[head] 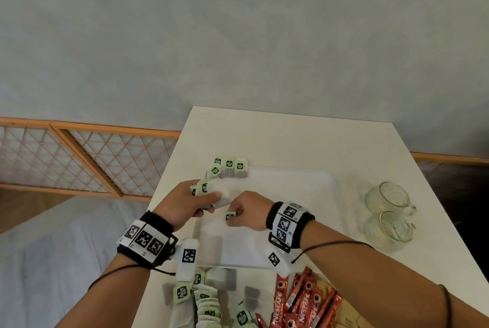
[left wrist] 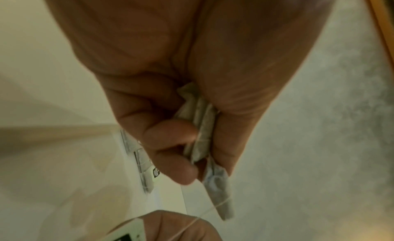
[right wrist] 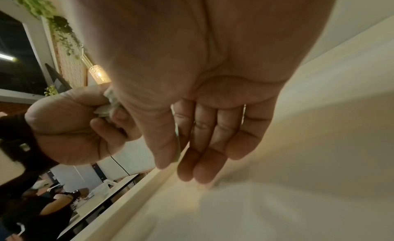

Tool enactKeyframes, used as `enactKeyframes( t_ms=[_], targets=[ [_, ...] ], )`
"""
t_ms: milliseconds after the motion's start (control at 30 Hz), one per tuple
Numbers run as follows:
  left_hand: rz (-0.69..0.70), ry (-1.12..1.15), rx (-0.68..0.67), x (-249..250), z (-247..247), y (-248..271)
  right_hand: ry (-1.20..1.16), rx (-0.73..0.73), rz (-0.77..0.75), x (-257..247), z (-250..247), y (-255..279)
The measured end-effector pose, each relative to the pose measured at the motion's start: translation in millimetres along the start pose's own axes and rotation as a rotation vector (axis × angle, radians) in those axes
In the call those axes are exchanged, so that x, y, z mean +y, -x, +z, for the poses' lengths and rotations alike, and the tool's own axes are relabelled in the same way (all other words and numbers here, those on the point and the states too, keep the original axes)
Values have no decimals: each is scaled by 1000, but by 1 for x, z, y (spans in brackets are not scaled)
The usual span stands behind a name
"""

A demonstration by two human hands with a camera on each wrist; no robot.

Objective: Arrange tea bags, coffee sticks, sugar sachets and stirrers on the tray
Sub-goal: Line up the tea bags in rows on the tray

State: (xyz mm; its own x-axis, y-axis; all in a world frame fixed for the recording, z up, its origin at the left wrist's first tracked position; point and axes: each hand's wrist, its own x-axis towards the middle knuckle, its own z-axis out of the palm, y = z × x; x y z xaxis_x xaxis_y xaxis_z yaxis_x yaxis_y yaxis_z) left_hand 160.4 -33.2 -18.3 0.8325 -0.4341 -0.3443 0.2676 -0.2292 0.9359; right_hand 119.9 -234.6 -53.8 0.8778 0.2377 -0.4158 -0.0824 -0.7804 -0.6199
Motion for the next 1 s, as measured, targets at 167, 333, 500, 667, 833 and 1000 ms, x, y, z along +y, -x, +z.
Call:
enactKeyframes(
  t_ms=[167, 333, 500, 667, 833, 1000],
  targets=[
    [7, -64, -145, 2, 9, 5, -133, 8, -11, 1, -19, 10],
    [-19, -111, -205, -1, 17, 5, -396, 123, -38, 4, -37, 20],
    [-51, -77, -190, -2, 19, 5, -648, 178, -60, 6, -41, 28],
    [-80, -64, -170, -1, 24, 6, -705, 201, -89, 2, -43, 37],
    [-103, 42, -100, -4, 28, 0, -625, 210, -144, 0, -40, 45],
    [-89, 86, -38, -8, 29, -4, -627, 234, -149, 0, -33, 49]
  ],
)
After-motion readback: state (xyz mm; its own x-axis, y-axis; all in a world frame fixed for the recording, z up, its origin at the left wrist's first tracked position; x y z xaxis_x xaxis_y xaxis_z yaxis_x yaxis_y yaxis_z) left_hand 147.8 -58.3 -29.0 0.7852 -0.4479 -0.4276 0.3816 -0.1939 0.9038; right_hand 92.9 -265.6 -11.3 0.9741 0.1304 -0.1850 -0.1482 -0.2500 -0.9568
